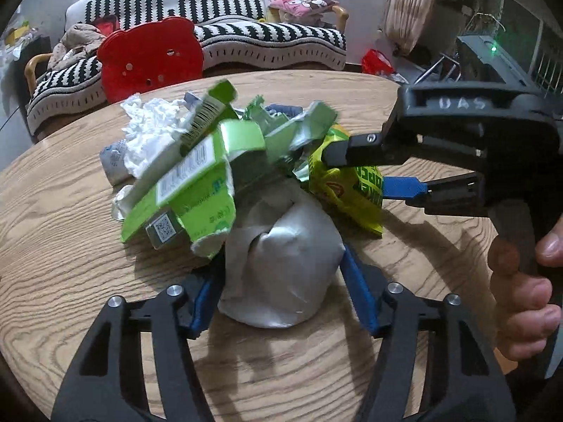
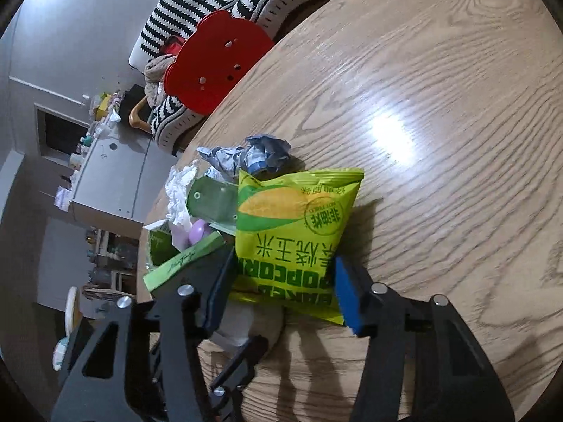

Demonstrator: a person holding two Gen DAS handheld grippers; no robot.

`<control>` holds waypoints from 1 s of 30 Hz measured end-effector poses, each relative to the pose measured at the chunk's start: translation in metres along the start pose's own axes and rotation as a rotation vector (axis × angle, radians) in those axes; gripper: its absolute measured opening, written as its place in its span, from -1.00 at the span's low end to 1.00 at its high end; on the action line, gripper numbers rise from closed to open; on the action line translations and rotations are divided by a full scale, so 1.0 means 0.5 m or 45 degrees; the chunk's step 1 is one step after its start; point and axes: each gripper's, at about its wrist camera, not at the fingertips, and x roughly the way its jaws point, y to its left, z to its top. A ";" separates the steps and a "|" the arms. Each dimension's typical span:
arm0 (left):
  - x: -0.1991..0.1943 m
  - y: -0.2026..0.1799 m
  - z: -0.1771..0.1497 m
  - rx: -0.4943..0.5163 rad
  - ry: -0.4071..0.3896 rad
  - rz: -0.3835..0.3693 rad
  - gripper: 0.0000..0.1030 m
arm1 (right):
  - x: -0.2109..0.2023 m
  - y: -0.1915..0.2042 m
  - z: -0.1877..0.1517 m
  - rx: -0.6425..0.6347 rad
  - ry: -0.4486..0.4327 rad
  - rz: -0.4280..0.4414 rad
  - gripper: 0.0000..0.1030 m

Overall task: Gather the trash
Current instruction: 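Grasp the white paper bag with the left tool while the right tool grasps the yellow popcorn bag, then carry both bags to the black bin and open both tools over it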

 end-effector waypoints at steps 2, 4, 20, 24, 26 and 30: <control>-0.010 0.000 -0.001 0.002 0.004 -0.005 0.10 | -0.010 -0.001 0.000 -0.003 -0.011 -0.002 -0.06; -0.024 -0.002 -0.004 -0.001 0.001 -0.014 0.10 | -0.026 0.002 0.000 -0.017 -0.030 -0.016 -0.06; -0.114 -0.068 -0.004 0.072 -0.042 -0.051 0.10 | -0.176 -0.032 -0.024 -0.164 -0.153 -0.182 -0.07; -0.128 -0.099 0.009 0.097 -0.060 -0.091 0.10 | -0.240 -0.054 -0.035 -0.208 -0.214 -0.256 -0.07; -0.129 -0.120 0.018 0.119 -0.066 -0.105 0.10 | -0.270 -0.069 -0.041 -0.219 -0.242 -0.288 -0.07; -0.120 -0.179 0.038 0.153 -0.078 -0.134 0.10 | -0.343 -0.123 -0.061 -0.223 -0.298 -0.355 -0.07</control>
